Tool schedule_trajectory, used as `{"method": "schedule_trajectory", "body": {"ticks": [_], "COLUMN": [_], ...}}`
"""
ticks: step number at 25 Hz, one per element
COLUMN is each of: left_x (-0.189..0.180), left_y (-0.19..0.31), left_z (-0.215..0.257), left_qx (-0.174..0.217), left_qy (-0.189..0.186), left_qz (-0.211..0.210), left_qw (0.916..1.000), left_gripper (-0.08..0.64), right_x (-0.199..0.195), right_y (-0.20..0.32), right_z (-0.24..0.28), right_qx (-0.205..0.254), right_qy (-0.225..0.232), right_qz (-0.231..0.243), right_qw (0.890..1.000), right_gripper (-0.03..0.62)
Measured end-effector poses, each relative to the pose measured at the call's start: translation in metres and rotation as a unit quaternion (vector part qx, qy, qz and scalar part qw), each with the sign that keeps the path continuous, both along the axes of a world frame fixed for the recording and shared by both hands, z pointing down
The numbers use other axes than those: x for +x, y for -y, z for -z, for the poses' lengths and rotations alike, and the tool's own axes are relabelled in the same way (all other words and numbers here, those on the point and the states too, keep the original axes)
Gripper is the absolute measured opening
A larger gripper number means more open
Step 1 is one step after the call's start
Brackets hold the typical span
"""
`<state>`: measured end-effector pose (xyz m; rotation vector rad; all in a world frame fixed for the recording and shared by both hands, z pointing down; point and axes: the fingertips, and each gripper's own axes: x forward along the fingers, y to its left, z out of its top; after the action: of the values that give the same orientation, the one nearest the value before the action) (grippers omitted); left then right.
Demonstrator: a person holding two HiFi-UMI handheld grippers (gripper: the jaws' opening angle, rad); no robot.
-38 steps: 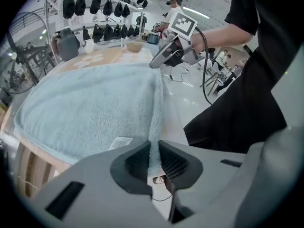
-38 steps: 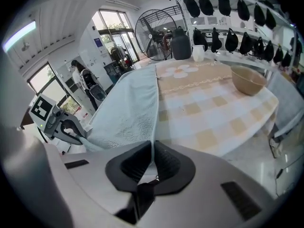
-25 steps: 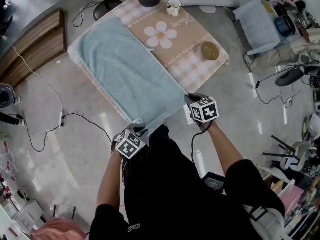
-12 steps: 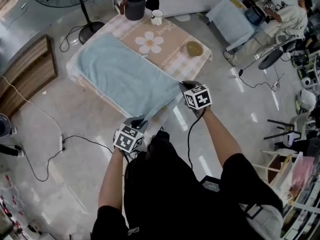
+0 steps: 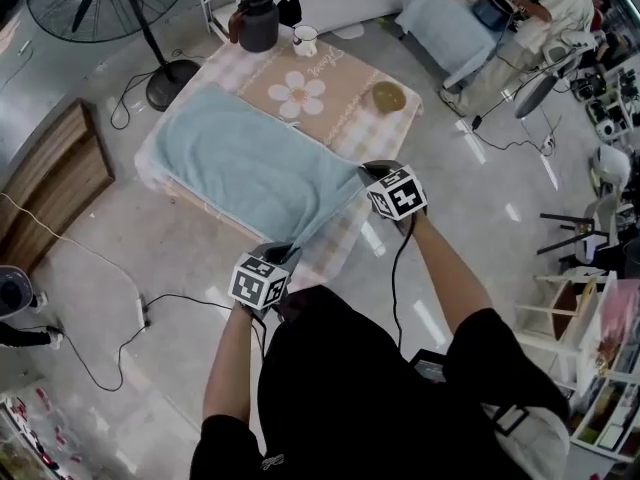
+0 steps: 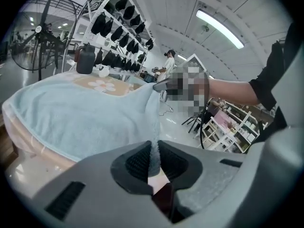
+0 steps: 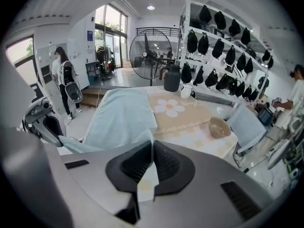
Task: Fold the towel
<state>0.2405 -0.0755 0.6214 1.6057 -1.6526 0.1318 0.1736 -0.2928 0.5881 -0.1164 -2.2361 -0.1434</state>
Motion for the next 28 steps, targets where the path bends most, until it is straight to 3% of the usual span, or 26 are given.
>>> {"method": "schedule_trajectory", "body": {"ticks": [8, 19, 28], "left_x": [-0.084, -0.179, -0.26], "left_y": [-0.009, -0.025, -0.049], "left_z": [0.007, 0.007, 0.001], "left_qx": [0.012, -0.004, -0.006], "left_qy": [-0.051, -0.06, -0.059], "left_qz": [0.0, 0.032, 0.044], "left_qw": [0.9986, 0.9977, 0.9972], "left_gripper": [0.038, 0.039, 0.04], "right_x": [-0.085, -0.172, -0.235], "right_y": [0.008, -0.007, -0.026], "right_z": [0.013, 0.009, -0.005], "right_qx": [-0.099, -0.113, -0.13], "right_qy": [-0.004, 0.004, 0.001], "right_qz": [-0.087, -0.075, -0.097], "right_qw": [0.991, 0.991, 0.987], "right_gripper": [0.014, 0.014, 0.015]}}
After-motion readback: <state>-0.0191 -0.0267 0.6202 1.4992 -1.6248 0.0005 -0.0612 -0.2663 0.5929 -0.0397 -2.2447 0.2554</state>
